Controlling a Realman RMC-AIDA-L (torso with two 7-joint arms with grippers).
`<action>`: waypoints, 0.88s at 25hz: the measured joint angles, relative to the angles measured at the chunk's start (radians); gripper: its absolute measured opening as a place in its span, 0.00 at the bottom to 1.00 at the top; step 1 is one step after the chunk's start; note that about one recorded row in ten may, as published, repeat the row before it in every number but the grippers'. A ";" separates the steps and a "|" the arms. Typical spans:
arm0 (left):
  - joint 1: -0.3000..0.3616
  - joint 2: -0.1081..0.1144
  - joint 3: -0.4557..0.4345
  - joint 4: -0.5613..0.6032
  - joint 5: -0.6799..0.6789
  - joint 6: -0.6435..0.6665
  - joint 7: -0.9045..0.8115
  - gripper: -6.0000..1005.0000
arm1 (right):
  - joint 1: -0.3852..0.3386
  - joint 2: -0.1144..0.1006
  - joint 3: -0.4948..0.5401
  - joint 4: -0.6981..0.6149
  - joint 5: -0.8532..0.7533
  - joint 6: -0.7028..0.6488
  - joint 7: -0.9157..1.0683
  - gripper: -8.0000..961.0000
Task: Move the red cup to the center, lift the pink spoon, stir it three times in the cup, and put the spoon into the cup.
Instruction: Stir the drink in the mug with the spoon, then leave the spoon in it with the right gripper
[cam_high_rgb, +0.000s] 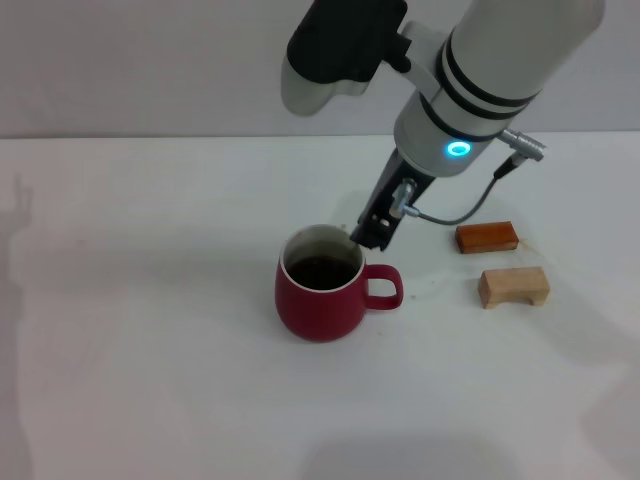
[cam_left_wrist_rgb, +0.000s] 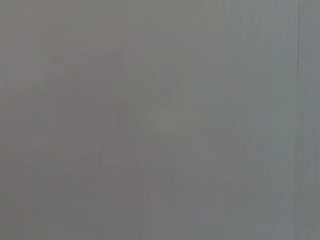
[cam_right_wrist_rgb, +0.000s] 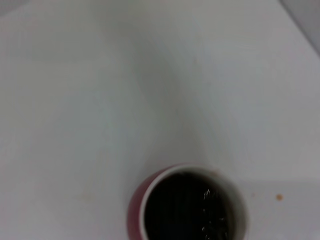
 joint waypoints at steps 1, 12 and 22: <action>0.000 0.000 0.000 0.000 0.000 0.000 0.000 0.74 | 0.000 0.000 0.000 0.000 0.000 0.000 0.000 0.16; 0.000 0.000 0.000 0.000 0.000 0.004 0.001 0.74 | 0.011 -0.001 -0.004 0.045 0.105 0.052 -0.002 0.16; 0.003 0.001 0.000 0.004 0.000 0.010 -0.002 0.74 | 0.043 -0.001 -0.009 -0.071 0.023 -0.022 -0.002 0.16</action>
